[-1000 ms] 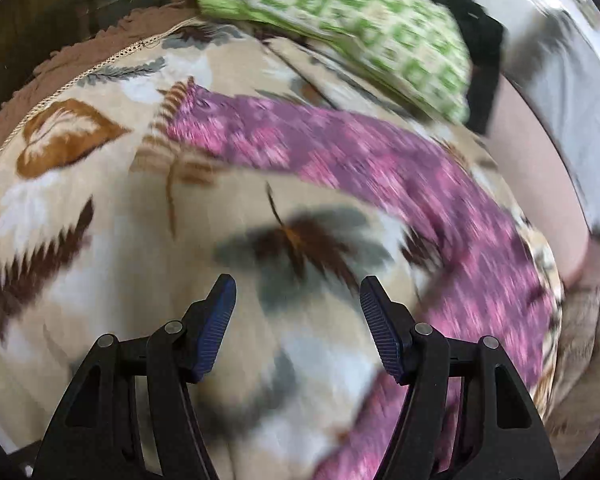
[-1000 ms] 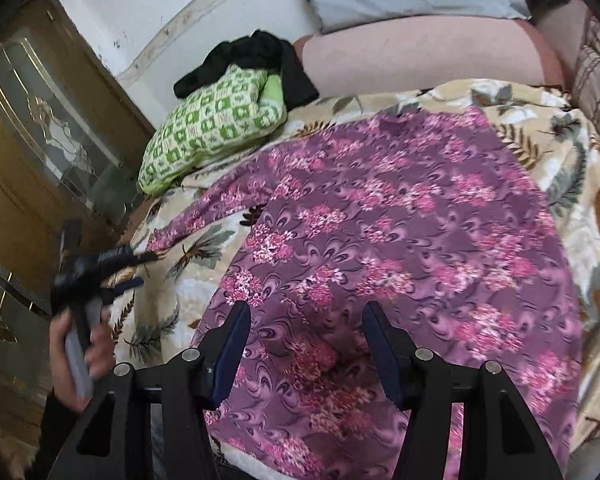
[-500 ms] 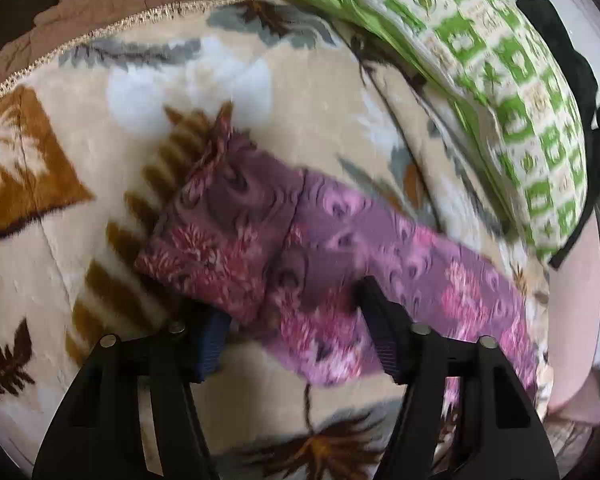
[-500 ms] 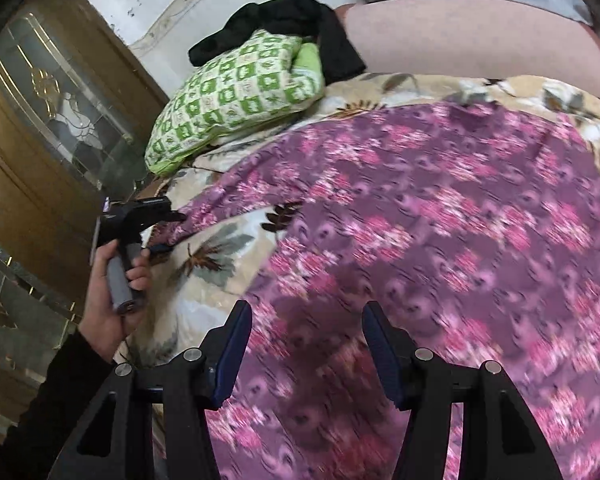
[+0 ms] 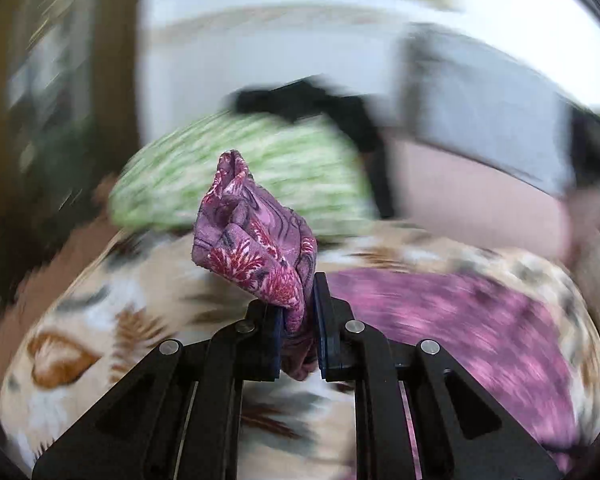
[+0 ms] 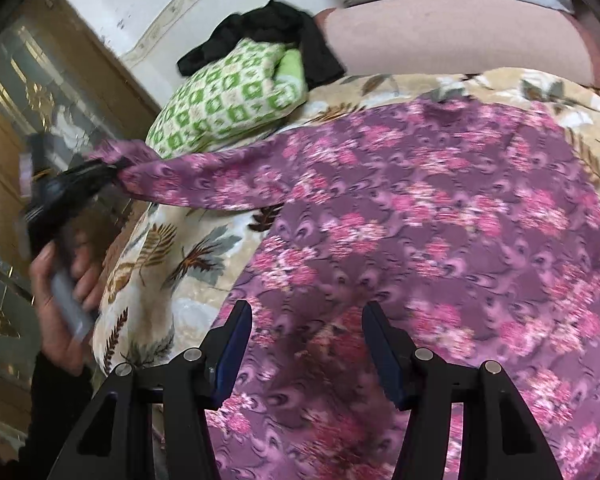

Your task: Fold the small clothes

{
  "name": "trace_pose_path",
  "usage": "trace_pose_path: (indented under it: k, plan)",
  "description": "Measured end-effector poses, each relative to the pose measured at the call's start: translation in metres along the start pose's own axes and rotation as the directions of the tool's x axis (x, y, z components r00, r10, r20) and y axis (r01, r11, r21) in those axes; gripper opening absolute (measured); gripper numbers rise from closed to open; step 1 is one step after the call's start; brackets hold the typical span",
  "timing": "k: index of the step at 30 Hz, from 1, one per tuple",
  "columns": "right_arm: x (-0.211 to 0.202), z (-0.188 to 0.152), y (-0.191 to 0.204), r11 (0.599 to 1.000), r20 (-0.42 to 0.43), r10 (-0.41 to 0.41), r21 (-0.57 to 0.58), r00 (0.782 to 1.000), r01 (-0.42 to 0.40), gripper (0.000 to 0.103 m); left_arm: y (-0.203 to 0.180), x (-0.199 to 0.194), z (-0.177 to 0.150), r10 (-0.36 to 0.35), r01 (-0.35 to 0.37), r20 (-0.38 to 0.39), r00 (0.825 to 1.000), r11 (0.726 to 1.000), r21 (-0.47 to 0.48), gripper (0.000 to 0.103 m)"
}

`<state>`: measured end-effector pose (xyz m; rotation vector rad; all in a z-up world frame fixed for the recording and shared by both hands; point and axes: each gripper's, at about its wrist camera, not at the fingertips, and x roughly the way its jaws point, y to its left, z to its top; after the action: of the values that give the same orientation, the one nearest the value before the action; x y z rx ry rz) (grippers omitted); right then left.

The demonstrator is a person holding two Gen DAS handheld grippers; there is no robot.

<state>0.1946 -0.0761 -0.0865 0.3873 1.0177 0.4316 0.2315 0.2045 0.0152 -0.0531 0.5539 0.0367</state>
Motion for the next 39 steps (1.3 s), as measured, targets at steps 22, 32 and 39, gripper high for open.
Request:
trace_pose_path:
  k: [22,32,39]
  plan:
    - [-0.006,-0.023,-0.143,0.951,-0.022,0.137,0.282,0.99,-0.126,0.057,-0.196,-0.038,-0.179,-0.315,0.516,-0.466,0.827,0.755,0.405,0.059]
    - [0.026,-0.059,-0.111,0.975,-0.153,0.125,0.203,0.98,-0.092,0.039,-0.129,0.025,-0.149,-0.209,0.291,-0.486,0.848,0.952,0.098,0.059]
    - [-0.053,-0.058,-0.092,0.986,0.01,-0.055,0.159,0.998,0.052,0.011,-0.117,0.037,-0.152,-0.25,0.29,-0.531,0.81,0.957,-0.009,0.059]
